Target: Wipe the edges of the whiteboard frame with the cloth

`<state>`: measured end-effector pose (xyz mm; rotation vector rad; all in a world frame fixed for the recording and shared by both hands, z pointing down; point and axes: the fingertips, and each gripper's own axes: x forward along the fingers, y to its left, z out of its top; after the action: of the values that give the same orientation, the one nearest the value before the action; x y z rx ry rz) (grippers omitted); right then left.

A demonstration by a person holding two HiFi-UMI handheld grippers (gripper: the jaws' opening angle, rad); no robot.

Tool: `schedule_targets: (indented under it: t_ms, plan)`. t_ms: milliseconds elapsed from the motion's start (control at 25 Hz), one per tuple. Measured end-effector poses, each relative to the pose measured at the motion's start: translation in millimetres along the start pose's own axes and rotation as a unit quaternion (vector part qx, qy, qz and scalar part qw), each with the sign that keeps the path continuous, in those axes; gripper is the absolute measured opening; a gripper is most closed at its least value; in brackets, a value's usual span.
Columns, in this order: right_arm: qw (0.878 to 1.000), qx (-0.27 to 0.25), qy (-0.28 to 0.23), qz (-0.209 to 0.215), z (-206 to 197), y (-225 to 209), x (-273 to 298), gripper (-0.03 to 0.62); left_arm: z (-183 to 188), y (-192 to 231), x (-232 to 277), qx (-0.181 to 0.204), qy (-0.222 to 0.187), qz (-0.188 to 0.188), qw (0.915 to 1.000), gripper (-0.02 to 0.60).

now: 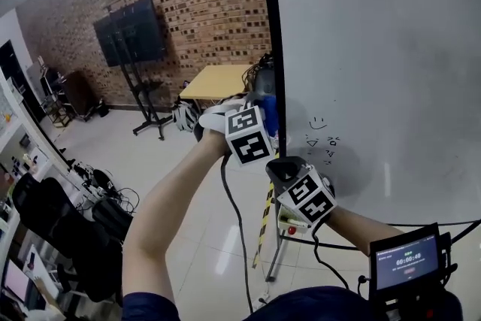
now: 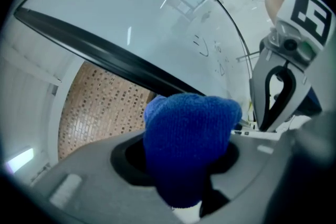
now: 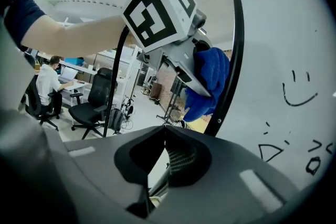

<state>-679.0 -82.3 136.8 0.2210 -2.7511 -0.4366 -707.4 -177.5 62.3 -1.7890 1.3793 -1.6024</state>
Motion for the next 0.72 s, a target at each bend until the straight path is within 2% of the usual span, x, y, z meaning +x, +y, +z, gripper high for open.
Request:
schedule_targets:
  t_ms: [80,200,400,720]
  plan:
    - [1.000,0.005,0.010,0.013,0.7,0.2,-2.4,0.009,0.1,4.7,-3.3,-0.001,0.002,0.005,1.0000,0.207]
    - [0.999,-0.023,0.015,0.017,16.3,-9.8,-5.3,0.009,2.4,22.7,-9.8,0.003,0.004,0.018,0.9998,0.207]
    - [0.997,-0.040,0.025,0.053,42.7,-16.6,-11.1,0.009,7.6,52.9,-22.9,0.006,0.007,0.041,0.9991,0.207]
    - [0.990,-0.141,0.028,0.015,84.1,-44.7,-24.0,0.009,19.0,99.9,-41.6,0.002,0.010,0.068,0.9976,0.207]
